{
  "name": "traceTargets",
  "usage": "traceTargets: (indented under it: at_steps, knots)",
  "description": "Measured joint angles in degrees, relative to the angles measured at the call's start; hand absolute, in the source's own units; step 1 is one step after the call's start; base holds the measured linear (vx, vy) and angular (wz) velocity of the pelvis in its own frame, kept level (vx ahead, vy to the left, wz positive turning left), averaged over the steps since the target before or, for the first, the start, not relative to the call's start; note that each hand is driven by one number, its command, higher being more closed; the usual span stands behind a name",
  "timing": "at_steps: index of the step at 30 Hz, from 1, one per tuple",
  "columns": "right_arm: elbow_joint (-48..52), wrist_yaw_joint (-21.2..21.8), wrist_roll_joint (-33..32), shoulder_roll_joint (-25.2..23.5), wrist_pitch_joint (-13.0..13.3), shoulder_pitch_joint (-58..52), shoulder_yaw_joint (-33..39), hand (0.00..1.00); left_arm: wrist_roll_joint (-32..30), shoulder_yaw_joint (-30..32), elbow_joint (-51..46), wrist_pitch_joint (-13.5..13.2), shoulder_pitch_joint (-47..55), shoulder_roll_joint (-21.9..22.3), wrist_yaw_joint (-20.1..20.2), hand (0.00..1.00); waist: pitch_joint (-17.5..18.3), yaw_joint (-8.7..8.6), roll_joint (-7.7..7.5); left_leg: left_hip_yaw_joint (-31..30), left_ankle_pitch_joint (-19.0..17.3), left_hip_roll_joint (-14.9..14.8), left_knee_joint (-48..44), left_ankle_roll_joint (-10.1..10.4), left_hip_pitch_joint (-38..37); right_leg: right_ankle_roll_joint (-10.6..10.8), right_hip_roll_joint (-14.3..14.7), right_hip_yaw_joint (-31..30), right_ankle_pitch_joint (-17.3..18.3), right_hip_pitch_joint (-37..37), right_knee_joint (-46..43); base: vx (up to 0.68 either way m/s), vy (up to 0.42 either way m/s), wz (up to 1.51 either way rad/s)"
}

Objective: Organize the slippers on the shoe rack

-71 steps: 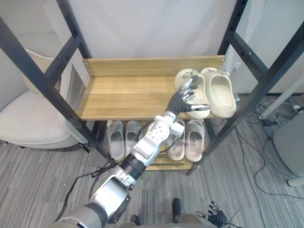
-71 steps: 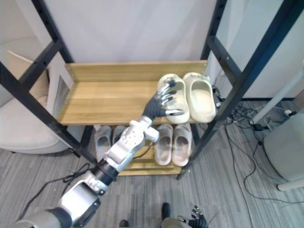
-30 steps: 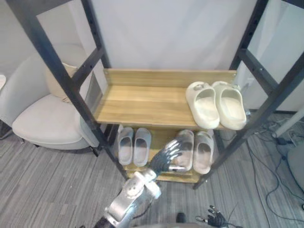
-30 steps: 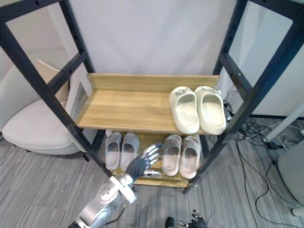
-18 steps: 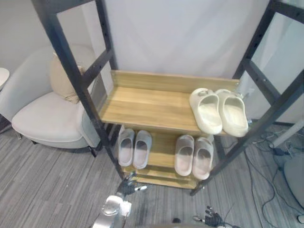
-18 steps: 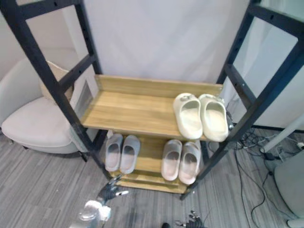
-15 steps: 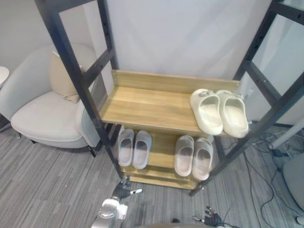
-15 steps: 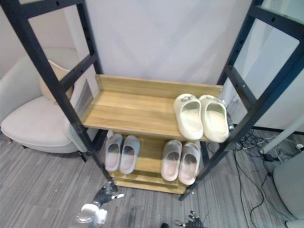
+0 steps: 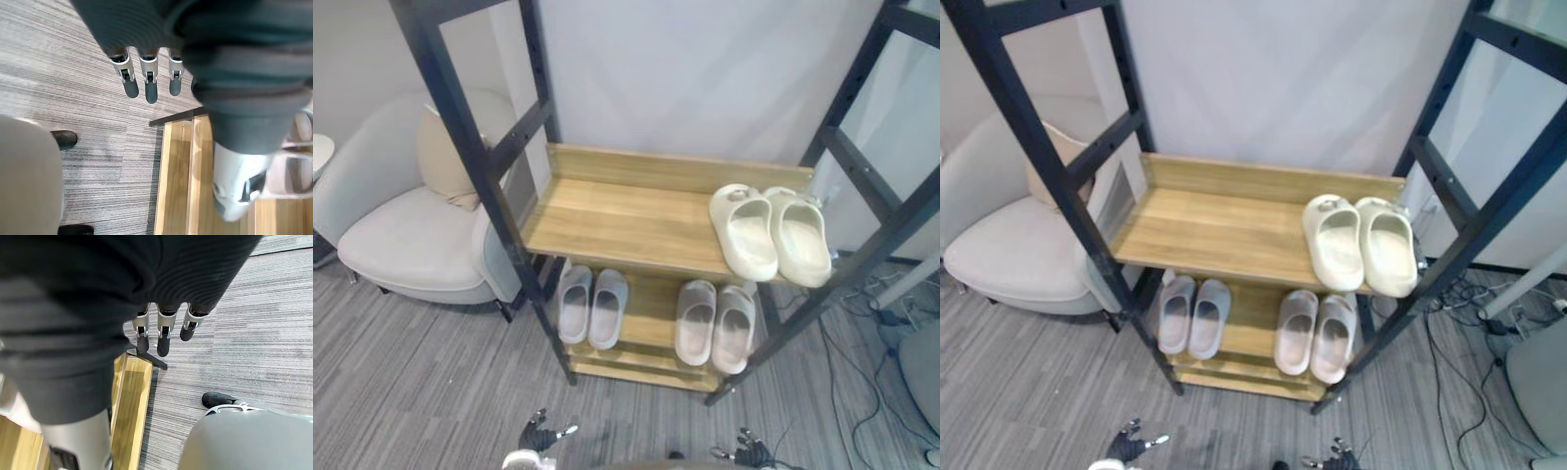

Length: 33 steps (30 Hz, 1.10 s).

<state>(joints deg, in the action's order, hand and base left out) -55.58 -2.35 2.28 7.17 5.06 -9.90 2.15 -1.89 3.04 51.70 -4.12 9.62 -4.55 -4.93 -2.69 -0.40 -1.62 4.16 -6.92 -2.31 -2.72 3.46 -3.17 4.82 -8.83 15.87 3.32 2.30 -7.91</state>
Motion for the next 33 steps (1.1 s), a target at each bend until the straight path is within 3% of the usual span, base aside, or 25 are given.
traceTargets:
  at_steps: [1, 2, 3, 5, 6, 7, 8, 9, 10, 13, 15, 19, 20, 21, 22, 23, 24, 26, 27, 29, 30, 33]
  knots:
    - [0.0, 0.0, 0.0, 0.0, 0.0, 0.0, 0.0, 0.00, 0.0, 0.0, 0.0, 0.0, -0.1, 0.0, 0.0, 0.00, -0.2, -0.04, -0.20, -0.3, -0.3, 0.4, -0.5, -0.2, 0.1, 0.2, -0.6, 0.2, 1.1, 0.6, -2.1, 0.01, 0.047, 0.74]
    - [-0.3, 0.0, 0.0, -0.2, -0.4, -0.1, 0.0, 0.00, 0.0, 0.0, -0.4, 0.0, -0.2, -0.1, -0.2, 0.00, -1.1, -0.04, -0.40, -2.4, -1.0, 1.8, -2.1, -0.9, 0.2, 0.6, -3.6, 0.3, 4.0, 2.4, -10.5, 0.03, 0.028, 0.67]
    - [-0.1, -0.1, 0.0, -0.1, -0.4, 0.1, 0.0, 0.00, 0.0, -0.1, -0.4, 0.0, -0.2, 0.0, -0.6, 0.00, -1.2, -0.06, -0.65, -3.4, -1.5, 2.4, -2.8, -1.1, 0.1, 1.0, -4.5, -1.4, 4.4, 3.5, -14.7, 0.05, 0.041, 0.97]
    - [0.6, -0.2, 0.0, 0.0, -0.3, 0.1, 0.0, 0.00, -0.1, -0.1, -0.6, 0.0, -0.4, 0.3, -1.2, 0.00, -1.9, -0.16, -0.05, -6.5, -1.8, 3.0, -4.2, -1.1, 0.2, 0.9, -4.5, -7.2, 4.4, 5.0, -21.1, 0.04, 0.022, 0.88]
    - [0.7, -0.4, 0.0, -0.3, -0.4, 0.1, -0.1, 0.00, -0.1, -0.1, -1.1, 0.1, -0.6, 0.2, -1.5, 0.00, -1.9, -0.13, -0.54, -9.5, -1.9, 3.4, -4.8, -1.5, 0.8, 0.4, -3.3, -13.3, 4.9, 5.8, -24.0, 0.05, -0.104, 1.22]
    - [0.9, -0.5, 0.0, -0.6, -0.3, -0.1, -0.1, 0.00, -0.1, 0.0, -1.8, 0.0, -0.8, 0.3, -1.7, 0.00, -1.9, -0.13, -0.91, -12.8, -2.0, 3.8, -6.3, -1.5, 2.9, -0.6, -0.7, -19.6, 7.6, 5.6, -23.2, 0.04, -0.108, 1.25]
    - [1.0, -0.5, -0.1, -0.7, -0.3, -0.2, -0.1, 0.00, -0.1, 0.0, -2.0, 0.1, -1.0, 0.3, -1.7, 0.00, -1.9, -0.21, -1.08, -13.4, -2.0, 3.9, -6.7, -1.5, 3.5, -0.8, 0.0, -21.0, 8.2, 5.5, -22.7, 0.07, -0.212, 1.46]
    - [0.8, -0.5, -0.1, -1.5, -0.3, 0.0, -0.1, 0.00, -0.1, 0.0, -2.7, 0.0, -1.8, 0.6, -2.0, 0.00, -1.8, -0.05, -2.08, -17.1, -1.5, 5.3, -8.3, -0.5, 6.8, -1.2, 2.2, -27.0, 11.6, 5.0, -18.5, 0.06, -0.166, 1.49]
    - [0.8, -0.6, -0.2, -1.6, -0.4, 0.0, -0.1, 0.00, -0.1, 0.0, -2.7, 0.0, -2.6, 1.0, -2.2, 0.00, -1.8, -0.09, -3.00, -19.5, -1.1, 6.7, -9.8, 0.1, 9.2, -0.5, 1.6, -28.7, 13.5, 2.4, -14.5, 0.07, -0.204, 1.48]
    - [0.8, -0.6, -0.5, -0.7, -0.5, 0.6, 0.0, 0.00, -0.1, 0.0, -2.6, 0.0, -3.5, 2.1, -2.3, 0.00, -3.2, 0.45, -1.66, -22.6, 0.0, 6.2, -10.0, 1.7, 10.7, 0.2, 1.8, -24.5, 13.9, 0.2, -10.4, -0.01, -0.193, 0.93]
    - [0.9, -1.0, -0.7, -0.6, -0.5, 1.1, -0.2, 0.00, -0.1, -0.1, -2.5, -0.1, -3.4, 2.3, -2.5, 0.00, -3.2, 0.67, -1.12, -24.7, 2.3, 3.8, -6.2, 3.3, 9.8, -1.4, 3.6, -20.7, 12.9, -1.8, -8.3, 0.00, -0.196, 0.72]
    - [2.9, -1.2, -2.4, -1.1, -0.4, 2.1, -0.5, 0.00, -0.1, -0.9, -1.5, -0.2, -4.9, 3.2, -2.4, 0.00, -3.9, 0.80, -0.94, -24.5, 7.2, 2.2, -3.5, 3.9, 11.6, -2.9, 4.5, -15.8, 11.9, -2.1, -6.9, -0.05, -0.102, 0.71]
    - [3.0, -1.3, -2.4, -1.8, -0.3, 3.0, -0.5, 0.00, -0.1, -2.0, -1.5, -0.2, -5.3, 3.3, -2.4, 0.00, -4.0, 0.78, -0.76, -20.5, 9.7, 1.9, -3.0, 2.9, 13.4, -3.4, 4.2, -13.3, 11.3, -1.6, -6.7, -0.10, -0.012, 0.90]
    - [3.0, -1.6, -2.4, -2.8, -0.1, 3.9, -0.6, 0.00, -0.1, -2.6, -1.3, -0.2, -5.8, 3.5, -2.3, 0.00, -4.2, 0.33, -0.98, -9.5, 8.9, 0.5, -4.6, 0.6, 14.5, -4.3, 3.6, -10.7, 10.8, -1.4, -5.2, -0.11, 0.002, 0.79]
    - [3.0, -1.7, -2.4, -3.0, 0.0, 4.3, -0.7, 0.00, -0.2, -2.6, -1.1, -0.1, -6.4, 3.9, -2.3, 0.00, -4.4, 0.16, -0.36, -3.5, 7.2, -0.7, -7.8, -0.5, 15.5, -4.3, 3.6, -9.6, 10.5, -1.5, -5.1, -0.10, -0.010, 0.92]
    - [3.1, -1.9, -2.4, -3.9, 0.0, 4.5, -0.9, 0.00, -0.2, -2.9, -0.2, 0.0, -6.7, 4.4, -2.2, 0.00, -5.0, -0.04, 0.12, 8.0, 3.0, -3.2, -14.8, -2.8, 16.5, -4.3, 3.4, -6.9, 10.5, -2.0, -5.5, -0.09, 0.003, 1.07]
    - [3.2, -2.1, -2.4, -3.7, 0.1, 4.7, -1.0, 0.00, -0.3, -3.7, -0.1, 0.0, -6.7, 4.4, -2.2, 0.00, -4.9, -0.35, 0.90, 14.6, 0.3, -5.1, -17.9, -3.3, 16.3, -4.3, 3.3, -4.5, 10.5, -2.5, -5.9, -0.10, 0.046, 1.03]
    - [3.2, -2.3, -2.4, -3.5, 0.1, 5.5, -1.1, 0.00, -0.3, -4.6, -0.1, 0.0, -6.7, 4.0, -2.3, 0.00, -4.9, -0.23, 2.14, 20.0, -1.5, -5.9, -18.1, -5.1, 16.5, -3.2, 3.1, -1.7, 11.3, -3.2, -6.5, -0.12, 0.125, 0.89]
    - [3.1, -2.3, -2.4, -3.2, 0.1, 6.1, -1.3, 0.00, -0.4, -5.0, -0.1, 0.0, -7.1, 3.6, -2.3, 0.00, -5.5, -0.05, 1.54, 19.5, -2.1, -3.5, -16.2, -5.0, 16.2, -2.1, 1.8, -0.1, 12.5, -3.5, -6.6, -0.12, 0.160, 0.97]
    - [3.0, -2.2, -2.4, -3.7, 0.1, 6.0, -1.4, 0.00, -0.6, -5.1, 0.1, 0.1, -7.2, 3.5, -2.3, 0.00, -5.2, -0.57, 0.34, 22.2, -2.1, -2.5, -14.3, -5.2, 14.7, -2.0, -0.4, 1.2, 12.7, -4.0, -4.6, -0.03, 0.129, 0.85]
    - [3.0, -2.3, -2.5, -3.8, 0.0, 5.8, -1.0, 0.00, -0.9, -5.1, 0.9, 0.1, -7.1, 3.6, -2.3, 0.00, -4.8, -0.61, 1.78, 23.5, -2.9, -3.4, -16.4, -5.7, 15.1, -1.1, -0.2, 2.8, 12.9, -5.6, -3.9, 0.06, 0.120, 0.78]
    - [2.2, -2.2, -2.6, -4.5, -0.2, 6.4, -0.7, 0.00, -0.9, -5.3, 1.9, 0.2, -7.7, 2.8, -2.4, 0.00, -4.7, -0.41, 0.70, 20.5, -3.2, 0.1, -15.6, -6.4, 15.6, -0.5, -0.5, 0.8, 12.4, -6.5, -2.8, 0.08, 0.161, 0.76]
